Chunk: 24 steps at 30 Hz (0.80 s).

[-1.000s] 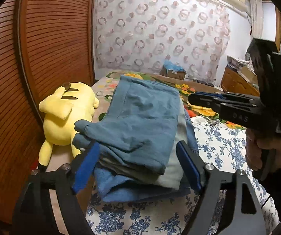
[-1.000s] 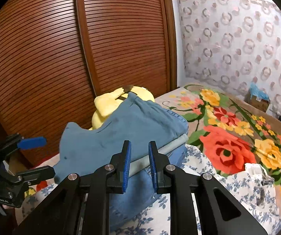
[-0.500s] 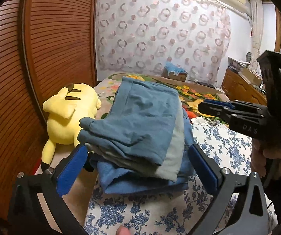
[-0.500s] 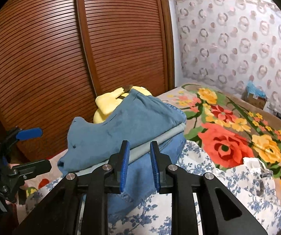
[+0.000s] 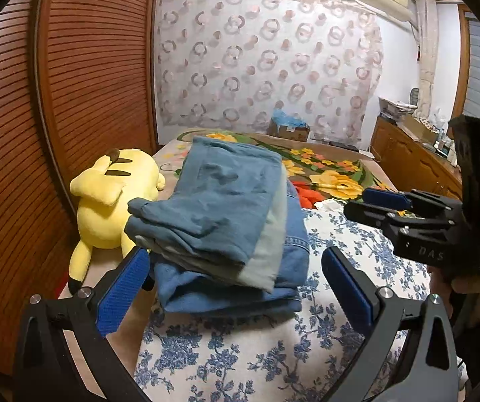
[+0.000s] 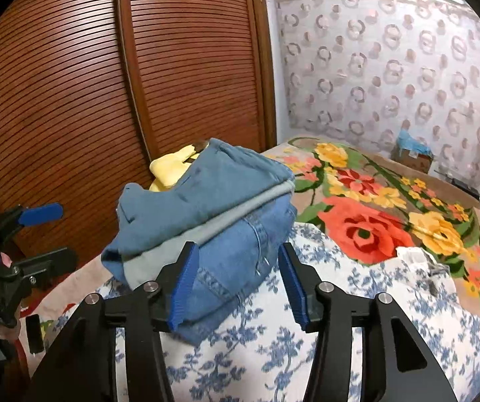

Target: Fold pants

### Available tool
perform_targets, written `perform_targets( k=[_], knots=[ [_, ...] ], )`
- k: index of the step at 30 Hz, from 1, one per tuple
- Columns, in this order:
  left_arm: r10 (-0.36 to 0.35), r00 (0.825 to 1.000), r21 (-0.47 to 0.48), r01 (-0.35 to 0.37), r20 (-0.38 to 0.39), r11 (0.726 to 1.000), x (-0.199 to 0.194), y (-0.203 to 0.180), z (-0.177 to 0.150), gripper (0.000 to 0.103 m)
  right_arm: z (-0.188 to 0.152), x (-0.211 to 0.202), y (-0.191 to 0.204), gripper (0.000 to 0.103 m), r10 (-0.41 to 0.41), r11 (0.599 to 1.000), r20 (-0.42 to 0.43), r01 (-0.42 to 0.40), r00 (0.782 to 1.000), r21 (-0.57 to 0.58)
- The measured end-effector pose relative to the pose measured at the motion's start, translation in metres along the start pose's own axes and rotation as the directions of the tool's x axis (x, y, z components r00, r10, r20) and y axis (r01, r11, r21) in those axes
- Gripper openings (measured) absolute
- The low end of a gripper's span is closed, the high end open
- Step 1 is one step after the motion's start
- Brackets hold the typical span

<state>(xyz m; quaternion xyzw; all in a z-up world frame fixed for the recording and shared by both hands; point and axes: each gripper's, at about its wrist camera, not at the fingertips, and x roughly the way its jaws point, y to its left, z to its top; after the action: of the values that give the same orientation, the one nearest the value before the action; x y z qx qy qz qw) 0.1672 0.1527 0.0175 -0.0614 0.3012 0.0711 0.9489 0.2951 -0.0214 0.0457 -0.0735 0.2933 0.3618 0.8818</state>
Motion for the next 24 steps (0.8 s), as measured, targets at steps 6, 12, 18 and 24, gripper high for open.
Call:
perform_targets(
  k=[6, 12, 18, 24],
  knots=[
    [-0.016, 1.0, 0.01, 0.016, -0.004, 1.0, -0.009, -0.009, -0.007, 0.103, -0.015, -0.025, 0.008, 0.063, -0.032, 0.999, 0.006, 0.032, 0.999, 0.02],
    [-0.043, 0.999, 0.03, 0.043, -0.009, 0.999, -0.019, -0.025, -0.018, 0.103, -0.033, -0.053, 0.017, 0.068, -0.072, 0.996, 0.01, 0.072, 0.997, 0.045],
    [-0.076, 0.997, 0.057, 0.076, -0.009, 0.995, -0.03, -0.043, -0.03, 0.103, -0.056, -0.087, 0.026, 0.088, -0.117, 0.99, 0.027, 0.115, 0.993, 0.082],
    [-0.109, 0.994, 0.084, 0.109, -0.015, 0.99, -0.039, -0.064, -0.045, 0.103, -0.077, -0.121, 0.032, 0.091, -0.18, 0.978, 0.042, 0.174, 0.983, 0.116]
  ],
)
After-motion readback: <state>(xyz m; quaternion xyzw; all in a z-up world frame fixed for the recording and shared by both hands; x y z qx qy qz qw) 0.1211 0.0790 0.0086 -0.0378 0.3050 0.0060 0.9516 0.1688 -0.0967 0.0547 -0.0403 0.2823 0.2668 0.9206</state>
